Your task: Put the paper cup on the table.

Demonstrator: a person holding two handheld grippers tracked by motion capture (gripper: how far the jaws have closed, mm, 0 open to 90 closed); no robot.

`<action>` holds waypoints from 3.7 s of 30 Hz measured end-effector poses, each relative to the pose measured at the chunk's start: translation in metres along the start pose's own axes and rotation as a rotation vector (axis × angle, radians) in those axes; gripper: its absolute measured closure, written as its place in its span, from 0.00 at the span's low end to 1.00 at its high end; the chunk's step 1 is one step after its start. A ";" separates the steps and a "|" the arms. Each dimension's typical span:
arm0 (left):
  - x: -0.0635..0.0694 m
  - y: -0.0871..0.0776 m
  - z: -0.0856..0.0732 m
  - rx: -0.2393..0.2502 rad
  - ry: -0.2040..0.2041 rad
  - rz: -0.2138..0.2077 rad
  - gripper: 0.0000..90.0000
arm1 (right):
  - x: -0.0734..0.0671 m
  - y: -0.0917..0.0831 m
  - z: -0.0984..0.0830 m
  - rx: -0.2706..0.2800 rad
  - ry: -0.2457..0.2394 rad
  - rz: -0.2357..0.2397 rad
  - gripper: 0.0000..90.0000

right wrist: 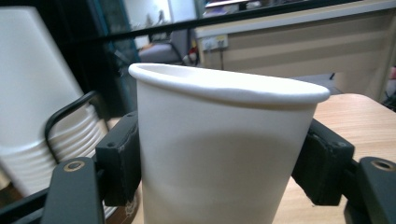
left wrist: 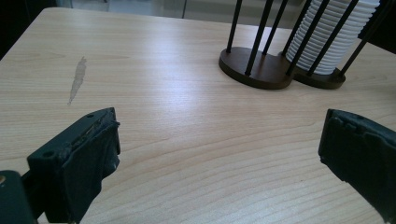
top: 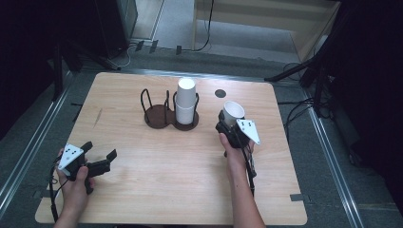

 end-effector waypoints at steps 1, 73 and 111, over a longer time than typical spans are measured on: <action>0.000 0.000 0.000 -0.001 0.000 -0.002 0.00 | 0.002 0.001 0.000 0.005 0.007 -0.004 0.30; -0.002 -0.002 0.000 0.015 -0.054 -0.037 0.00 | 0.042 -0.011 -0.023 -0.239 -0.088 -0.016 0.00; -0.001 -0.002 0.000 0.015 -0.051 -0.039 0.00 | 0.063 -0.087 0.008 -0.157 -0.131 0.028 0.00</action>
Point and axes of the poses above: each handheld gripper's, and its own axes: y roughly forward along the jaws, z roughly out of its top, x roughly to its right, the point moved 9 cm from there along y, roughly forward along the jaws, and after that the axes turned 7 degrees about y, right-handed, at the moved point
